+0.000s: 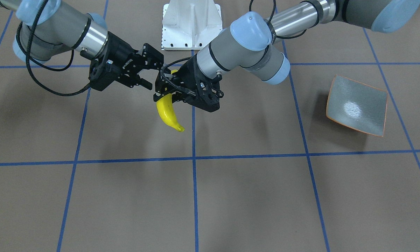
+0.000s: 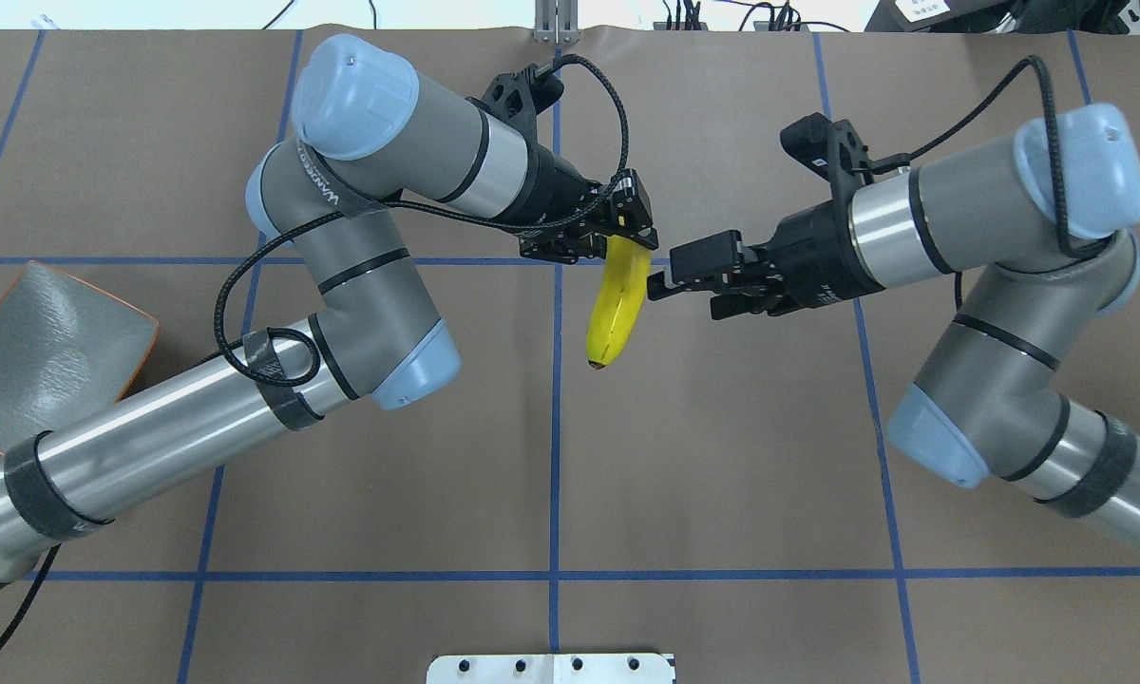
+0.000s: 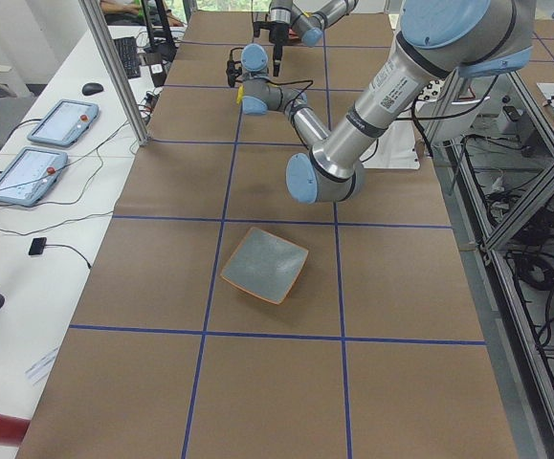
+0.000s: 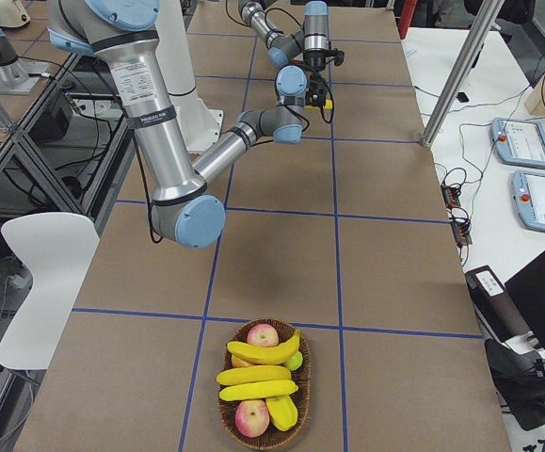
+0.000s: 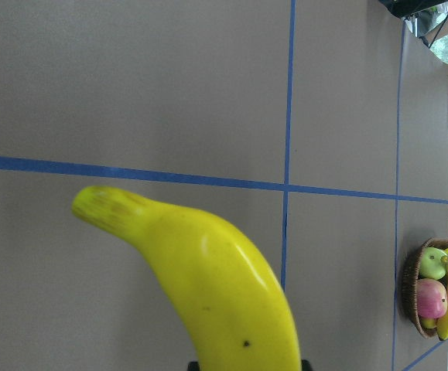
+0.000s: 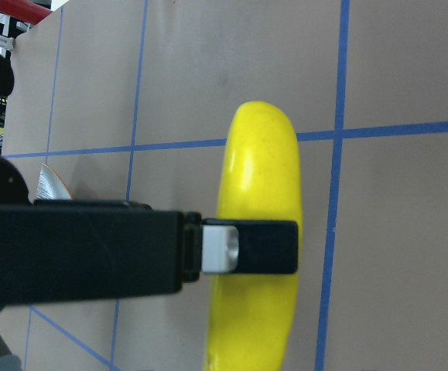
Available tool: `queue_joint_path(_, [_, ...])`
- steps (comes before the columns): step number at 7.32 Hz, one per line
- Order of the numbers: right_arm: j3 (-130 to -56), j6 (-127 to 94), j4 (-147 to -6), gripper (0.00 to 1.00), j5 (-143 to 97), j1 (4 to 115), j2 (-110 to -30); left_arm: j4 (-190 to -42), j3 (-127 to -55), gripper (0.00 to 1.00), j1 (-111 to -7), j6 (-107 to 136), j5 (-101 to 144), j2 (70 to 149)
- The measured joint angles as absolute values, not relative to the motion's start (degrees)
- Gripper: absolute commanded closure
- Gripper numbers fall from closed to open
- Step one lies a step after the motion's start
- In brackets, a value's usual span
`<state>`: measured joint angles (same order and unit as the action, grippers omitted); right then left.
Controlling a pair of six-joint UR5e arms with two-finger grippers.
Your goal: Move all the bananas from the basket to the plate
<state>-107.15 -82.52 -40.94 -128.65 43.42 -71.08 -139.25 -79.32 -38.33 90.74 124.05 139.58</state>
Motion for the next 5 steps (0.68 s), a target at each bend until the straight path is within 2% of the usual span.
queue_joint_path(1, [-108.73,-82.51,-40.74,0.00,-129.15,44.74,-74.34,-138.54,-81.51,1.00,-38.56,91.24,124.17,136.95])
queue_joint_path(3, [-109.30,-81.92,-40.25,0.00,-129.67,48.28,-79.60,-137.45,-91.45,1.00,-40.94,90.55,124.69,123.75])
queue_joint_path(5, [-109.17,-78.30,-40.23,0.00,-129.33,51.05,-83.64,-136.96,-97.63,1.00,-45.68,83.93,125.48,110.93])
